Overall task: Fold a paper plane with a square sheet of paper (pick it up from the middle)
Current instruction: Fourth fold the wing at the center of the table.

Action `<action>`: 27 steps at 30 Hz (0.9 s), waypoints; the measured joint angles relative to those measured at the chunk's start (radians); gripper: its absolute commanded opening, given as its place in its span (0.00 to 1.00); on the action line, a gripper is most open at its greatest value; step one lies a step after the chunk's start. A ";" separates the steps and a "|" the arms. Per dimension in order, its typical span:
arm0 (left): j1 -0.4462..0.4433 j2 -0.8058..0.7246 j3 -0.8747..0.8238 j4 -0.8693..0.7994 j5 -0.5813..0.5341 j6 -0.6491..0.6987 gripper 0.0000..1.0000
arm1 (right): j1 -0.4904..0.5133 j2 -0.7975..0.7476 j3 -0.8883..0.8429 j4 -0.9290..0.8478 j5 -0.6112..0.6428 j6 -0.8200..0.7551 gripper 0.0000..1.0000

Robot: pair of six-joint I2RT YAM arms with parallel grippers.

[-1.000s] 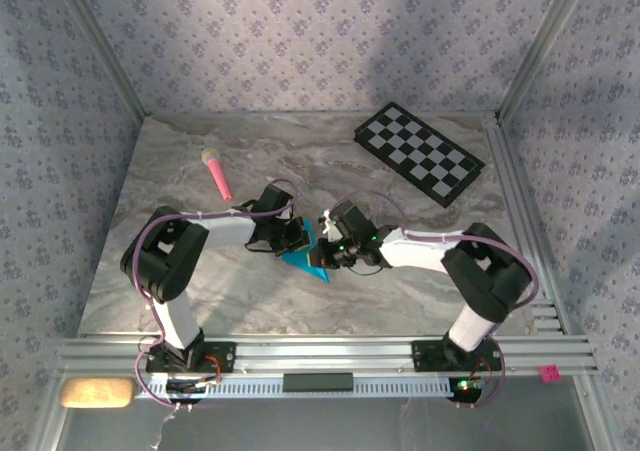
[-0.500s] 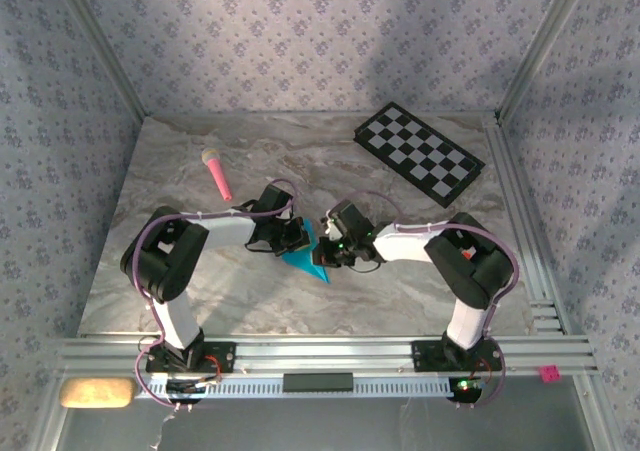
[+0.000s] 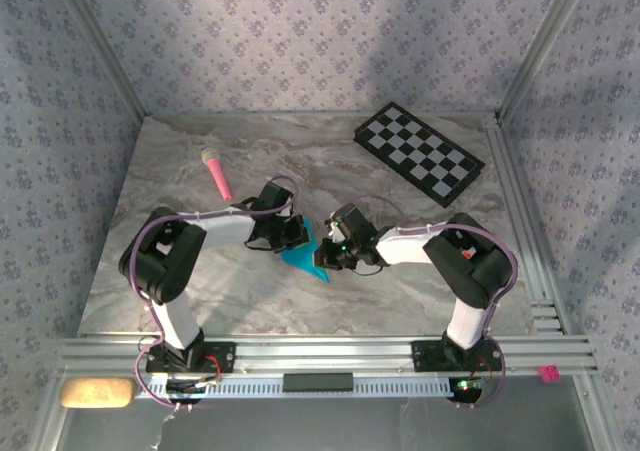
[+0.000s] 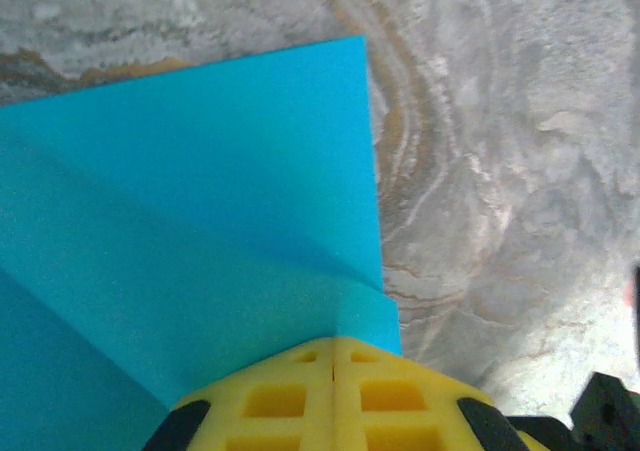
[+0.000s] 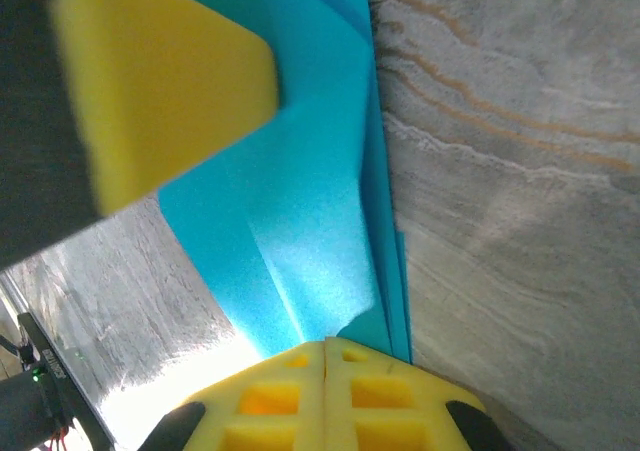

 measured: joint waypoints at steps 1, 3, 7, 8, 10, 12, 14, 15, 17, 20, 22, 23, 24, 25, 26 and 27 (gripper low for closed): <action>0.000 -0.015 0.000 -0.002 -0.003 0.000 0.08 | 0.000 0.000 0.000 0.001 0.000 0.003 0.02; 0.000 -0.046 0.000 -0.006 -0.003 -0.001 0.06 | 0.000 0.000 0.000 0.001 0.000 0.011 0.02; -0.012 -0.091 -0.007 0.003 -0.002 -0.006 0.04 | 0.000 0.000 -0.002 0.005 0.000 0.019 0.01; -0.019 -0.096 -0.015 0.006 -0.002 -0.010 0.03 | 0.000 0.000 -0.002 0.005 0.000 0.019 0.01; -0.032 -0.097 -0.032 0.007 -0.002 -0.013 0.03 | 0.000 0.000 -0.002 0.005 0.000 0.022 0.01; -0.041 -0.097 -0.054 0.008 -0.001 -0.018 0.03 | 0.000 0.000 -0.003 0.008 0.000 0.023 0.01; -0.046 -0.087 -0.070 0.010 0.005 -0.021 0.02 | 0.000 0.000 -0.005 0.012 0.000 0.024 0.00; -0.046 -0.079 -0.072 0.010 0.006 -0.021 0.02 | 0.000 0.000 -0.006 0.012 0.000 0.026 0.00; -0.046 -0.056 -0.075 0.010 0.005 -0.021 0.02 | 0.000 0.000 -0.006 0.013 0.000 0.026 0.00; -0.037 -0.025 -0.074 0.018 0.005 -0.021 0.02 | 0.000 0.000 -0.006 0.014 0.000 0.026 0.00; -0.031 -0.023 -0.074 0.021 0.007 -0.021 0.02 | 0.001 0.000 -0.007 0.014 0.001 0.026 0.00; -0.029 -0.021 -0.073 0.021 0.010 -0.021 0.02 | 0.001 0.000 -0.007 0.014 0.001 0.026 0.00; -0.027 -0.021 -0.071 0.019 0.011 -0.021 0.02 | 0.001 0.000 -0.007 0.014 0.001 0.025 0.00; -0.026 -0.019 -0.069 0.017 0.012 -0.021 0.02 | 0.002 0.000 -0.007 0.014 0.002 0.025 0.00; -0.023 -0.017 -0.066 0.012 0.014 -0.021 0.02 | 0.003 0.000 -0.007 0.014 0.004 0.025 0.00; -0.021 -0.015 -0.061 0.006 0.013 -0.020 0.02 | 0.003 0.000 -0.007 0.014 0.006 0.025 0.00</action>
